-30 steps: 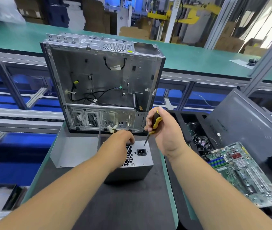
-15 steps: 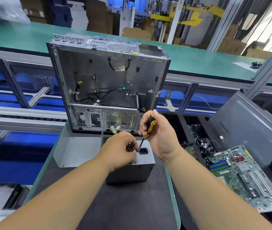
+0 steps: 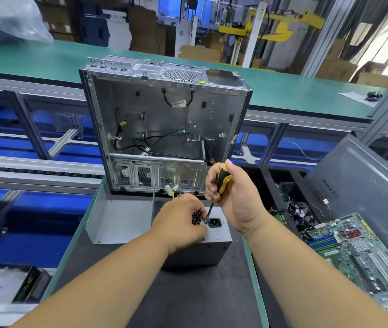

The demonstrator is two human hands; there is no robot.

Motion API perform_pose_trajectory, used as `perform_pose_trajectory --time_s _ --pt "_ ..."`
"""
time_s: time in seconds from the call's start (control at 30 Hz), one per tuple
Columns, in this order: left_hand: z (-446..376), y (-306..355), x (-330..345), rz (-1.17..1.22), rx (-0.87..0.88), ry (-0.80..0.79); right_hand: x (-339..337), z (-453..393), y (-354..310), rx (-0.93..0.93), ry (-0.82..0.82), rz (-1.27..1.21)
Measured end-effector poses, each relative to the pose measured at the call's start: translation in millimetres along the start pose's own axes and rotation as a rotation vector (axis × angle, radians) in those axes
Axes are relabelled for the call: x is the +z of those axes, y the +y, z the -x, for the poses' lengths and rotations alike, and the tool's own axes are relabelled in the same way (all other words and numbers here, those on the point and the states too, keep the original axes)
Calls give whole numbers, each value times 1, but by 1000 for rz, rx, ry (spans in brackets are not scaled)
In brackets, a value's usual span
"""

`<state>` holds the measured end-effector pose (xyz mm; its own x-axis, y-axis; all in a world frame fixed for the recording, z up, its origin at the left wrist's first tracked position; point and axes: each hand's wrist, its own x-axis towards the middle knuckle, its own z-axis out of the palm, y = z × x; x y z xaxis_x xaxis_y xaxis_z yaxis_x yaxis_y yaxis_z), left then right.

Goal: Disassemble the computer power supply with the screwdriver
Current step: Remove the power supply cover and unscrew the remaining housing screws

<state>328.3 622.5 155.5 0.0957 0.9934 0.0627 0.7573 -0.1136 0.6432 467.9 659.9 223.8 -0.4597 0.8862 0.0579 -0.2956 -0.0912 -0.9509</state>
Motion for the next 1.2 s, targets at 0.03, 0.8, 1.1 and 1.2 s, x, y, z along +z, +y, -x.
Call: perform_pose_trajectory --time_s 0.03,0.8,1.1,1.2 --pt "0 0 1 -6 4 6 0 -1 0 8 -3 9" --pt "0 0 6 -40 -2 1 1 -4 1 33 251 -72" --pt "-3 0 6 -63 -7 2 1 -3 5 -31 160 -47" --pt "-3 -1 7 -70 -4 10 0 -2 5 -17 109 -44"
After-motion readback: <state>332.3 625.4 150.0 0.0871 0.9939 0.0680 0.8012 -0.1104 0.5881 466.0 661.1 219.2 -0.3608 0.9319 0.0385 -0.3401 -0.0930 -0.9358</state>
